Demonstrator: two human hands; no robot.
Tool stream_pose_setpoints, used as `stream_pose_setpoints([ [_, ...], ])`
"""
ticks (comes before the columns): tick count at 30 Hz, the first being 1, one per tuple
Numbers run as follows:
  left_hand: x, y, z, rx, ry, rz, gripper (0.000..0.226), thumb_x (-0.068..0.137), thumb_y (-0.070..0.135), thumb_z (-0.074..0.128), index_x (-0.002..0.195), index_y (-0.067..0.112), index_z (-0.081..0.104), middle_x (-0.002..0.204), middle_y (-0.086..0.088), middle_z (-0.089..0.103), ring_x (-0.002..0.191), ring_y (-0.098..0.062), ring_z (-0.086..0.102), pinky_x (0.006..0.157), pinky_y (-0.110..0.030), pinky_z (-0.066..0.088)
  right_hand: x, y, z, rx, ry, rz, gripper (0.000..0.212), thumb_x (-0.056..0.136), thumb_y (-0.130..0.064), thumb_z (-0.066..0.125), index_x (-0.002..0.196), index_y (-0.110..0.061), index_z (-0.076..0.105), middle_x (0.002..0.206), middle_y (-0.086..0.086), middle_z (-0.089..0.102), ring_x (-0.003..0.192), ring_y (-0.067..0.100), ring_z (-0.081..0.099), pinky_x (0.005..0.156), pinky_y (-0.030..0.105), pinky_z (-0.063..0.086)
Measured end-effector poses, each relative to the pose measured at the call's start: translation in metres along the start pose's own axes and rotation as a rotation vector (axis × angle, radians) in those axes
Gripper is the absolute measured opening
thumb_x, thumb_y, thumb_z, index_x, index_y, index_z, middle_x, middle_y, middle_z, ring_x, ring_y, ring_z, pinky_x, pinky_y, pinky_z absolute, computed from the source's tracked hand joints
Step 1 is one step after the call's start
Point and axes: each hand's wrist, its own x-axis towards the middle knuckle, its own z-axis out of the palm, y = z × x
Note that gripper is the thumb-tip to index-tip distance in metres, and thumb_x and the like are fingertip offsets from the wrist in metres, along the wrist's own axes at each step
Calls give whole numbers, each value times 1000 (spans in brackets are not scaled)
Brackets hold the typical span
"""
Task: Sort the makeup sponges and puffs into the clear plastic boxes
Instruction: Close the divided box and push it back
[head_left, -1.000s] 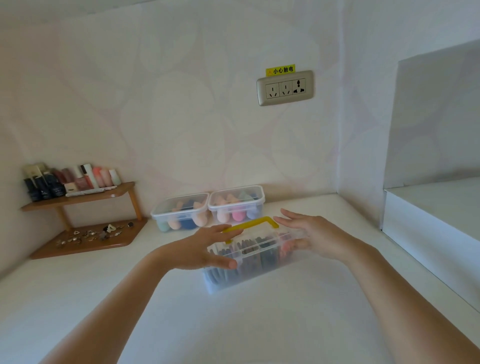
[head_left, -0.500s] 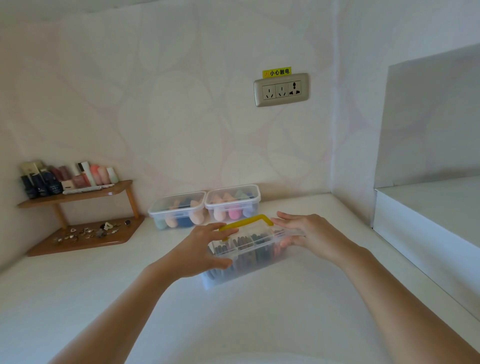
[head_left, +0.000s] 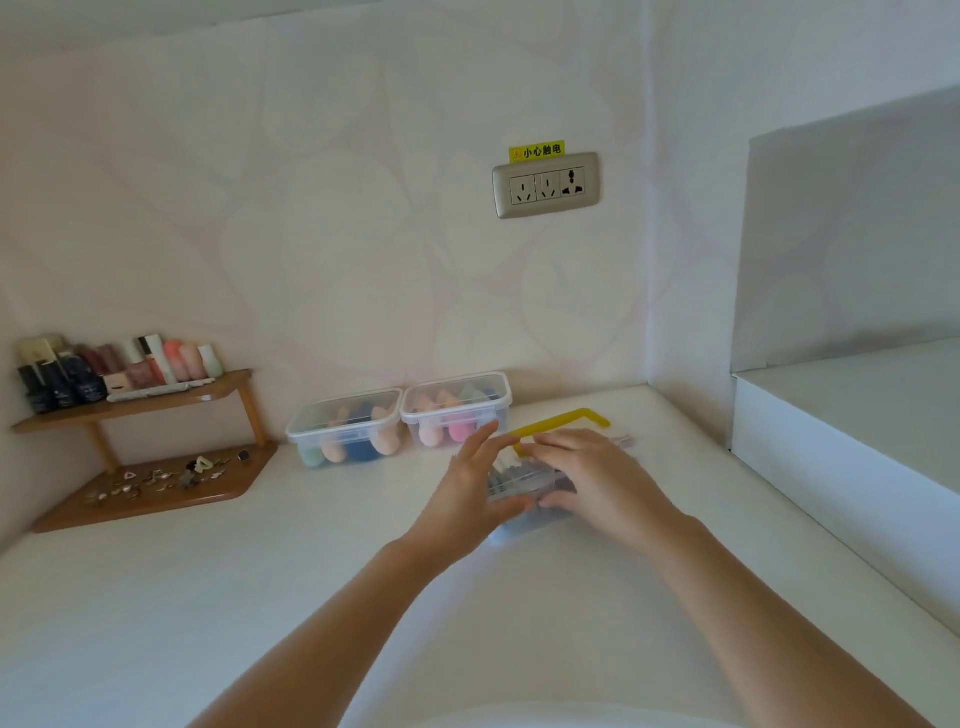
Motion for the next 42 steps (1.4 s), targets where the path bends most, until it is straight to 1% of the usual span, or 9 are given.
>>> stream_pose_setpoints([
  [5, 16, -18, 7, 61, 1, -6, 64, 85, 31, 67, 140, 32, 35, 155, 9, 19, 138, -10, 28, 102, -13, 22, 7, 38, -3, -108, 64, 313, 51, 94, -16, 51, 141, -34, 41, 150, -13, 37, 140, 13, 28, 116, 43, 7],
  [9, 21, -55, -7, 233, 123, -111, 59, 88, 30, 63, 140, 23, 37, 155, 0, 19, 140, -20, 26, 112, -31, 26, 14, 54, 2, -233, 78, 435, 53, 98, -14, 44, 146, -35, 32, 154, -9, 30, 143, 17, 23, 115, 50, 8],
  [12, 24, -92, -23, 408, 188, -209, 63, 85, 20, 63, 141, 11, 35, 154, -13, 18, 143, -34, 12, 116, -45, 16, 23, 57, 15, -264, 120, 448, 52, 99, -18, 42, 147, -32, 29, 155, -6, 29, 144, 23, 21, 114, 54, 8],
  [15, 26, -117, -35, 492, 229, -323, 69, 87, 23, 61, 146, 17, 26, 155, -13, 10, 144, -35, -1, 114, -54, 5, 31, 61, 25, -267, 164, 454, 51, 99, -20, 43, 147, -30, 30, 154, -3, 31, 144, 27, 21, 113, 57, 8],
  [22, 37, -148, -44, 561, 200, -365, 78, 87, 44, 57, 149, 23, 14, 157, -7, 7, 144, -32, -7, 113, -58, 4, 54, 73, 45, -229, 158, 497, 53, 99, -16, 37, 148, -33, 24, 157, -2, 20, 146, 26, 9, 111, 62, 9],
  [28, 47, -165, -31, 573, 265, -309, 81, 74, 44, 72, 139, 15, 35, 146, -14, 31, 140, -37, 15, 106, -64, 17, 76, 92, 59, -224, 210, 468, 52, 95, -16, 44, 145, -27, 36, 151, 3, 33, 143, 31, 19, 108, 65, 12],
  [34, 53, -175, -21, 606, 324, -281, 83, 66, 44, 78, 129, 18, 30, 137, -18, 41, 131, -41, 30, 97, -71, 22, 101, 111, 67, -240, 194, 464, 57, 93, -14, 46, 146, -31, 31, 151, -1, 29, 143, 28, 16, 110, 63, 13],
  [37, 55, -175, -19, 593, 336, -267, 79, 69, 45, 75, 129, 21, 29, 137, -17, 42, 132, -40, 32, 98, -70, 22, 112, 117, 69, -241, 184, 462, 58, 93, -16, 47, 145, -33, 29, 152, -3, 27, 143, 25, 14, 111, 62, 13],
  [42, 58, -171, -15, 582, 378, -288, 66, 81, 48, 64, 135, 15, 43, 142, -14, 38, 136, -35, 26, 105, -65, 18, 118, 120, 72, -245, 203, 461, 57, 93, -17, 48, 145, -32, 31, 152, -3, 29, 142, 25, 15, 110, 62, 14],
])
